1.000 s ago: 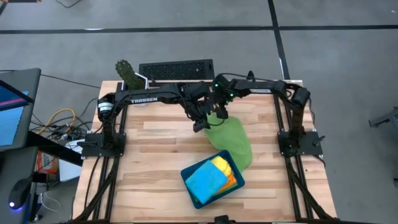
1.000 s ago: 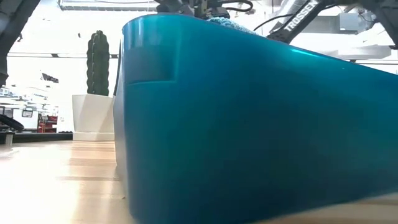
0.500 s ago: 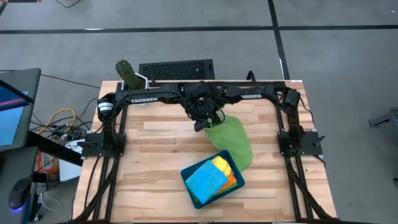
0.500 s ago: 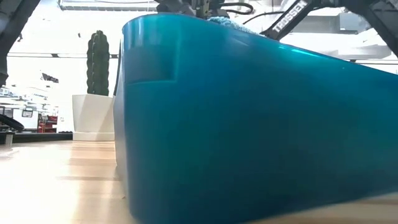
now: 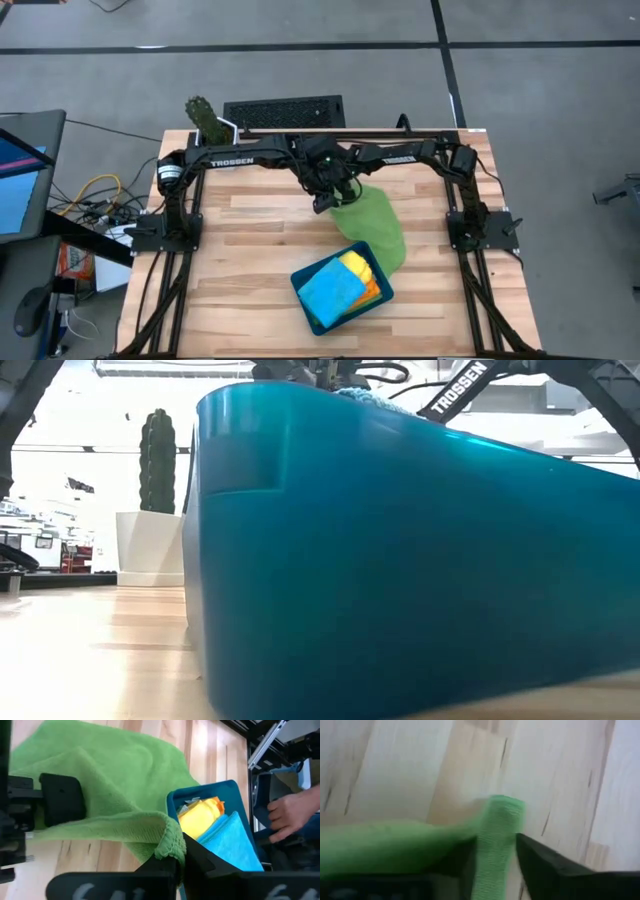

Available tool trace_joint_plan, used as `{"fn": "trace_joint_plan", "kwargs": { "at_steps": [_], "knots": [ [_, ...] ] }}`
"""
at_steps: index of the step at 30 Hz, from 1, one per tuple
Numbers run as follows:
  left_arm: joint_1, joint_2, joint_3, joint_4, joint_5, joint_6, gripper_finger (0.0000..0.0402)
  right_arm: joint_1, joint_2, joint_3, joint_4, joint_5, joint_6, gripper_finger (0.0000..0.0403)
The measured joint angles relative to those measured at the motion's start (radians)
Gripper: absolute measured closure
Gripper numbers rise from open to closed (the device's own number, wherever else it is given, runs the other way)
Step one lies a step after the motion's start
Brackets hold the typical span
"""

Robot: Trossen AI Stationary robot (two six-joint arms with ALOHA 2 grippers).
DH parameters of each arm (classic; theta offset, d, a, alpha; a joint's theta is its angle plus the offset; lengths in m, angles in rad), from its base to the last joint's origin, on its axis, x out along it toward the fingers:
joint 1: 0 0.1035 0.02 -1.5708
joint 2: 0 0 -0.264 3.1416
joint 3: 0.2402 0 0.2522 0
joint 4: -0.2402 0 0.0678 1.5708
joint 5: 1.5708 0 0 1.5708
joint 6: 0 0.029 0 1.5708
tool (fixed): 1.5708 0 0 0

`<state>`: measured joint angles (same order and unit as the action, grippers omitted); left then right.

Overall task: Fold microfiber towels
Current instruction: Fold the green microfiber towel

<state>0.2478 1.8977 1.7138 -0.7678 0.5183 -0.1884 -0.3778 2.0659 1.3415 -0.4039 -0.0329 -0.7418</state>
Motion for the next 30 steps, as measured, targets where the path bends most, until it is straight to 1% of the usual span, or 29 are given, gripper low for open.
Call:
{"fn": "trace_joint_plan", "kwargs": {
  "at_steps": [2, 4, 5, 6, 9, 14, 17, 19, 23, 25, 28, 30],
  "knots": [
    [0.001, 0.0, 0.0, 0.003, -0.002, 0.0, 0.0401, 0.001, 0.001, 0.007, -0.027, 0.005, 0.003, 0.0285],
    [0.001, 0.0, 0.0, 0.002, -0.004, 0.0, 0.0401, 0.005, 0.003, 0.019, -0.056, 0.01, 0.016, 0.0352],
    [0.001, 0.0, 0.0, -0.001, -0.005, 0.0, 0.0401, 0.004, 0.003, 0.029, -0.075, 0.011, 0.03, 0.0377],
    [0.001, 0.0, 0.0, -0.002, -0.007, 0.001, 0.0401, 0.0, -0.001, 0.037, -0.09, 0.011, 0.047, 0.0385],
    [0.005, -0.005, 0.002, -0.007, -0.013, -0.016, 0.0401, -0.019, -0.04, 0.049, -0.129, 0.013, 0.084, 0.0388],
    [0.021, -0.041, -0.002, -0.087, -0.016, -0.013, 0.0401, -0.091, -0.194, 0.06, -0.209, 0.005, 0.098, 0.0395],
    [0.046, -0.09, -0.001, -0.121, -0.061, 0.034, 0.0401, -0.144, -0.276, 0.057, -0.252, 0.005, 0.103, 0.0397],
    [0.076, -0.122, 0.001, -0.16, -0.116, 0.087, 0.0401, -0.181, -0.334, 0.056, -0.251, 0.005, 0.123, 0.0398],
    [0.147, -0.154, 0.0, -0.245, -0.291, 0.251, 0.0401, -0.246, -0.437, 0.057, -0.239, 0.011, 0.16, 0.0398],
    [0.187, -0.164, 0.022, -0.291, -0.399, 0.361, 0.0401, -0.271, -0.473, 0.056, -0.205, 0.044, 0.19, 0.0399],
    [0.244, -0.164, 0.065, -0.306, -0.582, 0.504, 0.0401, -0.301, -0.533, 0.056, -0.14, 0.087, 0.227, 0.0399],
    [0.274, -0.164, 0.097, -0.297, -0.66, 0.566, 0.0401, -0.316, -0.563, 0.056, -0.108, 0.088, 0.266, 0.0399]
  ]
}}
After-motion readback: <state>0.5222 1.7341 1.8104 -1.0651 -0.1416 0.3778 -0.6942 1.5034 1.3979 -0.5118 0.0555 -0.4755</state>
